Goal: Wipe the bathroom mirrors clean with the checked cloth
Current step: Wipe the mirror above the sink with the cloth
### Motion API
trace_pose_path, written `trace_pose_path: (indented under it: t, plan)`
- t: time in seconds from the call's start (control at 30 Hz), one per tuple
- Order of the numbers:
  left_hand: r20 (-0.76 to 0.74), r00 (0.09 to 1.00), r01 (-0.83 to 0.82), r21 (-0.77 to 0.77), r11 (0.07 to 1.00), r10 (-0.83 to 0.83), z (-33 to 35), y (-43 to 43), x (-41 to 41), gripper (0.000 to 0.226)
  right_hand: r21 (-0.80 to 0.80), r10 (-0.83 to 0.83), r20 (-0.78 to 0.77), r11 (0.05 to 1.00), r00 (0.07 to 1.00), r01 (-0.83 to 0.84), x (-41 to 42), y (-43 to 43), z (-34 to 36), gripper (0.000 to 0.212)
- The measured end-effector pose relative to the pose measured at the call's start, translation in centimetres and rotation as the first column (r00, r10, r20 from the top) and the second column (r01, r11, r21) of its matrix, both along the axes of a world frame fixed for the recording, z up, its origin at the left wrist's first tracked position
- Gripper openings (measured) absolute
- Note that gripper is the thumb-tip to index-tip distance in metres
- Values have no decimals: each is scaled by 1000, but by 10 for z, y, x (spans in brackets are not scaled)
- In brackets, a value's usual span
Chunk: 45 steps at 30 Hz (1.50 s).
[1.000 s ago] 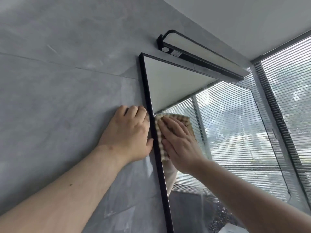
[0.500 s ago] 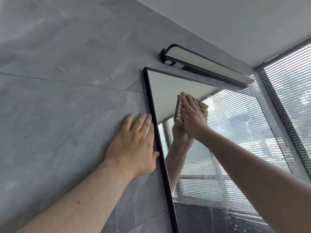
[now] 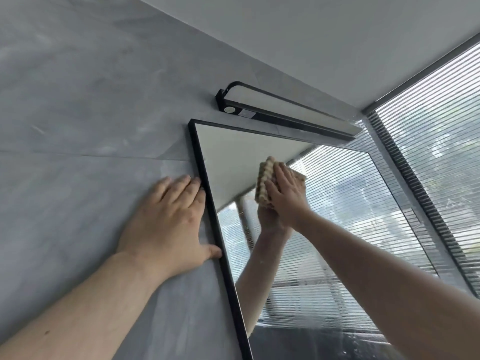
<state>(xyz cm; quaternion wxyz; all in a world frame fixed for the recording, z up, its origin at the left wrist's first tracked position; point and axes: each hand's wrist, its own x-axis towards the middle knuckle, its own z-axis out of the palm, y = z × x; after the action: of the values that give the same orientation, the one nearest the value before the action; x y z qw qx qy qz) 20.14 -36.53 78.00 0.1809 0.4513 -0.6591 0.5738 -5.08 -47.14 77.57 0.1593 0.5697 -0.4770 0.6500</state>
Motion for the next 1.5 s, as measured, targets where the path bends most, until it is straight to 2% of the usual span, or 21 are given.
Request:
trace_pose_path:
  t: [0.2,0.27,0.33,0.43,0.5,0.57,0.73,0.9,1.0,1.1,1.23,1.3,1.4,1.5]
  plan:
    - [8,998,56,-34,998,-56,-1,-9,4,127,92,-5,193,996,981,-13,-39,-23,12,62]
    - [-5,998,70,-36,997,-70,-1,-12,4,123,97,1,208,995,978,-22,-37,-20,26,62]
    - [2,998,66,-32,997,-66,-1,-11,3,124,101,7,146,995,989,-22,-28,-14,43,63]
    - [-13,998,65,-36,997,-65,-2,-8,3,125,44,8,-86,999,996,-4,5,4,64,63]
    - [-13,998,67,-46,997,-68,-1,-5,2,126,-32,14,-260,999,965,-23,34,19,70,62]
    - [-7,996,92,-53,994,-93,-2,-5,2,126,-92,11,-367,995,930,-48,52,30,68,62]
    - [-1,994,112,-60,992,-112,-4,-3,2,116,-77,2,-498,996,867,-47,47,37,25,61]
    - [-12,996,90,-37,995,-91,-4,-3,1,115,-50,12,-518,998,855,-44,42,34,-68,66]
    - [-15,997,79,-31,996,-80,-4,-3,0,115,-3,-19,-544,1000,839,20,37,39,-121,66]
    - [-10,998,69,-35,997,-70,-4,-5,0,116,9,-33,-633,999,774,50,42,51,-156,64]
    - [-5,996,90,-51,995,-90,-5,-5,2,117,-7,-68,-721,996,689,91,39,57,-160,66]
    - [-9,995,99,-54,994,-100,-5,-6,2,117,-12,-73,-665,996,744,88,32,50,-146,64]
    - [-9,994,106,-52,993,-107,-5,-7,2,117,50,-17,-427,998,904,42,14,26,-116,66]
    - [-10,993,113,-60,992,-114,-5,-7,2,116,65,-46,-252,996,967,64,-13,-5,-86,81]
